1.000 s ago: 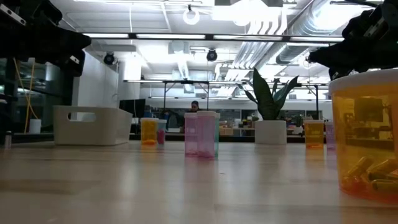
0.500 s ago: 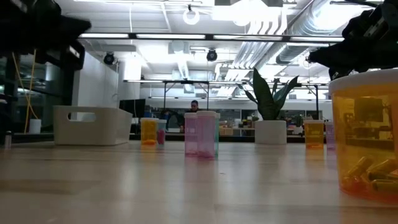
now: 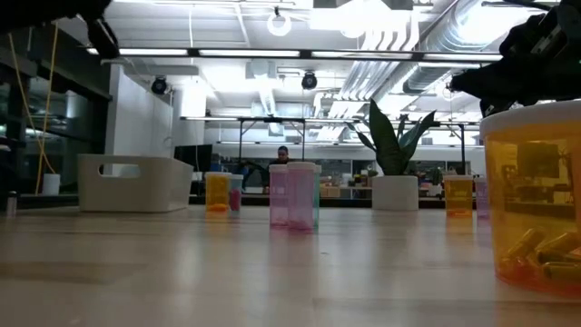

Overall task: Pick and place medicine bottles into bin by pill shape (circle, oval)
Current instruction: Put the orange capsule bottle into the gray bin

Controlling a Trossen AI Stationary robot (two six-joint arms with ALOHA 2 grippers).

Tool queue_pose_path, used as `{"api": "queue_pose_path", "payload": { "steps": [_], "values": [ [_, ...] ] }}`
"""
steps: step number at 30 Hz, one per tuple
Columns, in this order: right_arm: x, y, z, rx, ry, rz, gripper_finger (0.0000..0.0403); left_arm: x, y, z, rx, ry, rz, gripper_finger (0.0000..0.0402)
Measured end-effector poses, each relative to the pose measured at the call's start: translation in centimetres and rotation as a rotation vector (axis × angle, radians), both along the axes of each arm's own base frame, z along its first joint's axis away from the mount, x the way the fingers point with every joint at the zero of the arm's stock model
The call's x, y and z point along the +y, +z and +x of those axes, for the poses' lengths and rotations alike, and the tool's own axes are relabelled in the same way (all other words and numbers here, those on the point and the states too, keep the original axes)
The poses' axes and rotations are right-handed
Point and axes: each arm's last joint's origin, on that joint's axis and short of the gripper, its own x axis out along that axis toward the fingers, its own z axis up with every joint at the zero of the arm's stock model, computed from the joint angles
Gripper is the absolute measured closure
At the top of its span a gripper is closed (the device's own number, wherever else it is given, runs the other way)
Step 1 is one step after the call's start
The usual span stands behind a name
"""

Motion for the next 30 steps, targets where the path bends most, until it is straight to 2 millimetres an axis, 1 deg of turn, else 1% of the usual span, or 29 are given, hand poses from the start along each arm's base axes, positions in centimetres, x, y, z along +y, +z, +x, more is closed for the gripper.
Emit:
{"api": "queue_pose_path", "payload": {
  "steps": [3,7,11,13,16,19,23,26,30],
  "values": [
    [0.0,0.0,0.0,0.0,0.0,0.0,0.0402,-0.2,1.9,1.4,0.212,-0.077,0.014,0.0317],
    [0.0,0.0,0.0,0.001,0.001,0.0,0.0402,-0.7,5.4,3.4,0.4,-0.269,0.037,0.024],
    [0.0,0.0,0.0,0.0,0.0,0.0,0.0402,-1.5,8.3,5.4,0.561,-0.496,0.035,0.017],
    [0.0,0.0,0.0,0.0,0.0,0.0,0.0402,-2.0,9.3,6.2,0.65,-0.593,0.021,0.0144],
    [0.0,0.0,0.0,0.0,0.0,0.0,0.0402,-3.3,10.3,7.1,0.795,-0.706,0.005,0.0123],
    [0.0,0.0,0.0,0.0,0.0,0.0,0.0402,-4.9,10.3,7.4,0.973,-0.788,-0.012,0.0118],
    [0.0,0.0,0.0,0.0,0.0,0.0,0.0402,-7.6,9.4,7.4,1.153,-0.804,-0.014,0.0121],
    [0.0,0.0,0.0,0.0,0.0,0.0,0.0402,-9.7,8.3,7.1,1.235,-0.741,0.049,0.0123],
    [0.0,0.0,0.0,0.0,0.0,0.0,0.0402,-12.5,6.3,6.6,1.307,-0.576,0.178,0.0123]
  ]
}}
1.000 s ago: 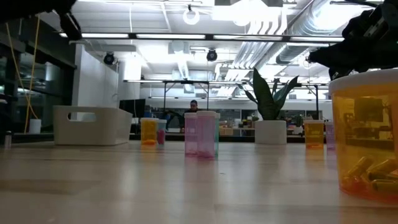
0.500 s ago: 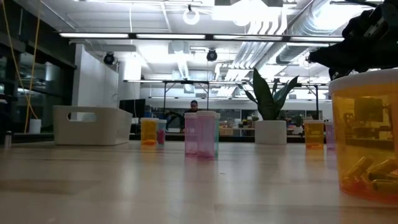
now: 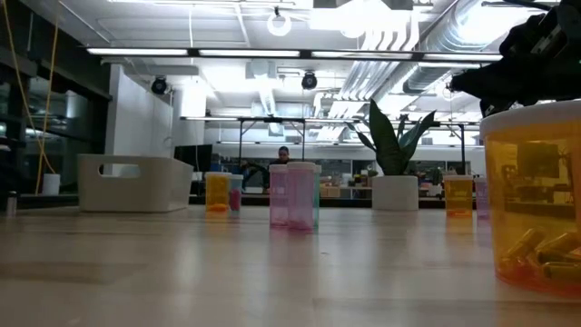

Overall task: Pick and place medicine bottles into bin by pill shape (circle, oval)
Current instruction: Put the orange capsule bottle into the gray bin

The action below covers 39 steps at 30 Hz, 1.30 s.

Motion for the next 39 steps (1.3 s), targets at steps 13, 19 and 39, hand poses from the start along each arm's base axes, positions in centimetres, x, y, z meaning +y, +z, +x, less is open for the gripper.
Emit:
{"api": "queue_pose_path", "payload": {
  "steps": [13,19,39],
  "values": [
    [0.0,0.0,0.0,-0.001,0.0,0.0,0.0402,-5.5,-6.9,0.0,0.221,-0.17,0.242,0.0124],
    [0.0,0.0,0.0,0.0,0.0,0.0,0.0402,-6.0,-8.4,0.8,0.215,-0.181,0.359,0.0124],
    [0.0,0.0,0.0,0.0,0.0,0.0,0.0402,-6.0,-11.6,1.2,0.298,-0.084,0.348,0.0124]
  ]
}}
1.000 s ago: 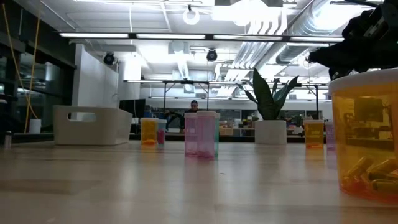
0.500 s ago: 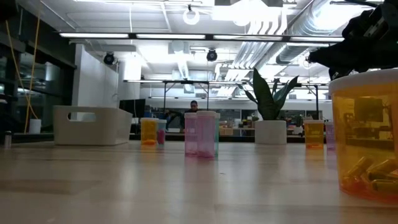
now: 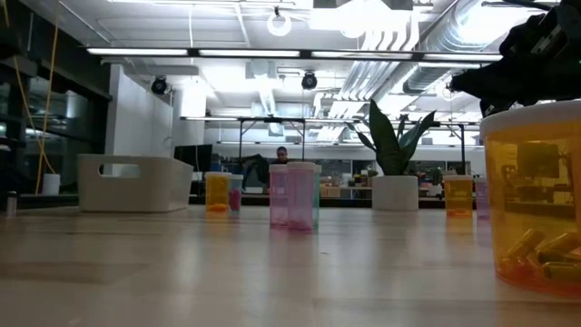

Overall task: Pick and place medicine bottles into bin by pill shape (circle, oval)
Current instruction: Put the orange capsule bottle into the gray bin

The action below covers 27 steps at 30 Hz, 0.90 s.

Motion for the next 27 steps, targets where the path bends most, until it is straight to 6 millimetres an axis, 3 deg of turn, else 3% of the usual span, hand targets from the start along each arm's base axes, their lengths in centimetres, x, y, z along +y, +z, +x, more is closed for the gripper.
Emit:
{"api": "queue_pose_path", "payload": {
  "steps": [20,27],
  "values": [
    [0.0,0.0,0.0,0.0,0.0,0.0,0.0402,-0.2,0.0,0.1,0.005,-0.02,-0.023,0.0124],
    [0.0,0.0,0.0,0.0,0.0,0.0,0.0402,-0.3,-1.2,0.6,0.103,-0.026,-0.045,0.0124]
  ]
}}
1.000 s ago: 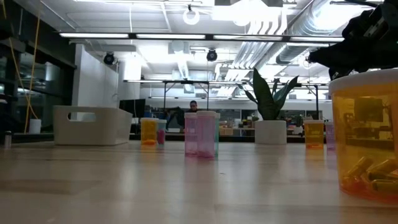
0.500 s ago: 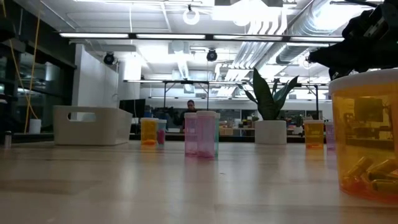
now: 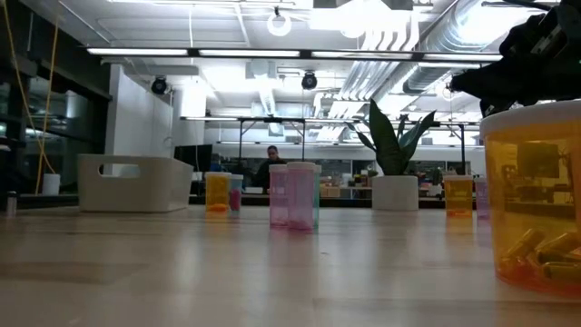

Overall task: Pick and place medicine bottles into bin by pill shape (circle, oval)
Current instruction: Put the orange capsule bottle into the gray bin

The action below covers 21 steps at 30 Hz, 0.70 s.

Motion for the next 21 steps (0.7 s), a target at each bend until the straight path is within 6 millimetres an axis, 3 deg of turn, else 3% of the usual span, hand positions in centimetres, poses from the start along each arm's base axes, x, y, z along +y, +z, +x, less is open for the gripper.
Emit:
{"api": "queue_pose_path", "payload": {
  "steps": [15,21],
  "values": [
    [0.0,0.0,0.0,0.0,0.0,0.0,0.0402,0.58,-0.5,0.87,-0.037,0.014,0.072,0.0126],
    [0.0,0.01,0.0,0.0,0.0,0.0,0.0402,0.5,-0.53,0.79,-0.009,0.009,0.044,0.0159]
  ]
}}
